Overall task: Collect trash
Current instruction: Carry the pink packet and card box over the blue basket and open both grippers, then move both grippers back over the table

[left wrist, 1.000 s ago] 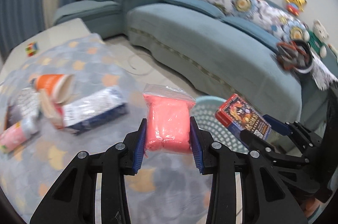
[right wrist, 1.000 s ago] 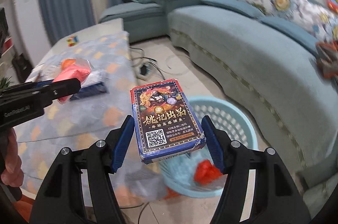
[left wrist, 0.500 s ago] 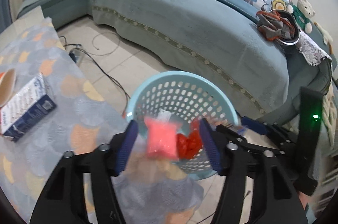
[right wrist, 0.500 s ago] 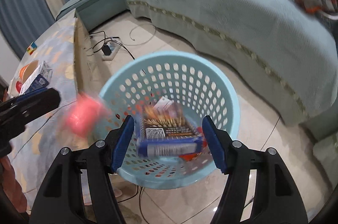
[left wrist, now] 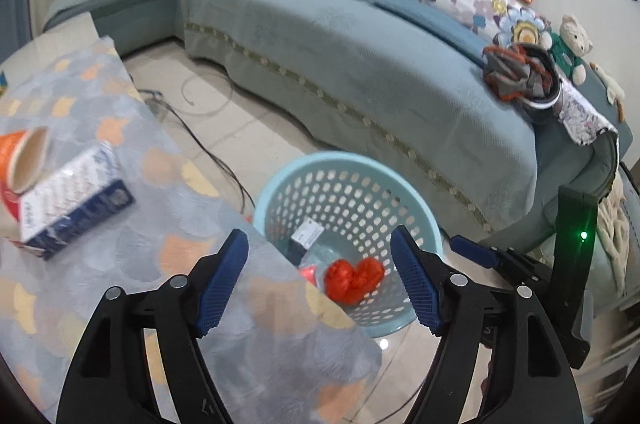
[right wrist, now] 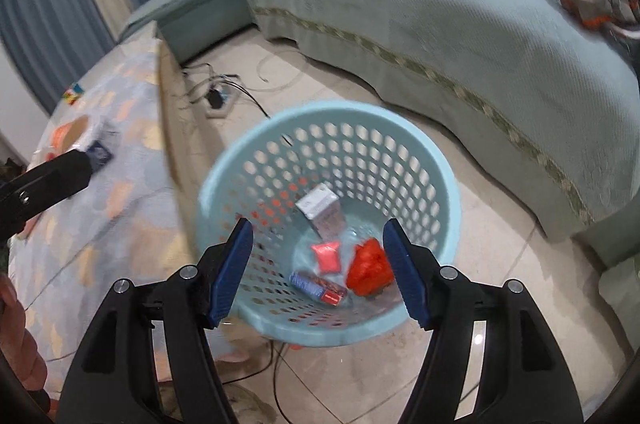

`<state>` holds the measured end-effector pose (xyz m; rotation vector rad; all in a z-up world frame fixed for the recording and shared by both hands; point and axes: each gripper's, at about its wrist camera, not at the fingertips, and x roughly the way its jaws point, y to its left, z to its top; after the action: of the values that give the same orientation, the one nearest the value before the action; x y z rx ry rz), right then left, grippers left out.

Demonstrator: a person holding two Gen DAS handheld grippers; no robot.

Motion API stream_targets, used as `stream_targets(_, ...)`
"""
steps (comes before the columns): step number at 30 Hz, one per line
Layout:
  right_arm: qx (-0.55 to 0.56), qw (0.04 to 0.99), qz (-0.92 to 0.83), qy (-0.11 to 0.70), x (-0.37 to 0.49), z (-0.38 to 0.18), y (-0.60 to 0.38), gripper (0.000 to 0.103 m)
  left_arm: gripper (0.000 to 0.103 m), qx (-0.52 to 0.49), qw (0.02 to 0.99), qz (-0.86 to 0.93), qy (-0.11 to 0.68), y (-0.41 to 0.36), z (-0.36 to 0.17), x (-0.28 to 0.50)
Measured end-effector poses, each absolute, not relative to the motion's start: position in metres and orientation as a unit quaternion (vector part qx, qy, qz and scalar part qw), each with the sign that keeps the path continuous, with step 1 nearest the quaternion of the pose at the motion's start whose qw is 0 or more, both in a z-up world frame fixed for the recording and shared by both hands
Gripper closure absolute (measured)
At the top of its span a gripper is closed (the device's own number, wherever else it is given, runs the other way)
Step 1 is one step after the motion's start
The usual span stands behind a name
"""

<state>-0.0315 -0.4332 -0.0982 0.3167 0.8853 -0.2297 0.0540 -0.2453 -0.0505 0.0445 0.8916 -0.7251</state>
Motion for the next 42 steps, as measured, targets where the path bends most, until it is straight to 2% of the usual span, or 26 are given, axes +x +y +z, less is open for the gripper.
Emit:
stream_targets(7,0.105,0.918,-0.058,0.377,-0.023,-0.050,-0.377,0.039,0.031,-0.001,0.876,-0.296,0.380,-0.172,-0.008,0.047)
stream_targets(17,0.040,0.938,0.030,0.344,0.017,-0.012,-0.265,0.038,0.031,-0.081,0.919,-0.154,0.353,0.010,0.015,0.063)
stream_targets(29,-0.021,0.934,0.114,0.337,0.089,-0.020,-0.138,0.038,0.031,-0.129,0.913,-0.018,0.386,0.155,-0.044,0.101)
stream_targets(42,-0.018,0.915,0.123,0.383,0.155,-0.071,-0.098,0.038,0.031,-0.155,0.901,-0.023,0.404,0.179,-0.083,0.132)
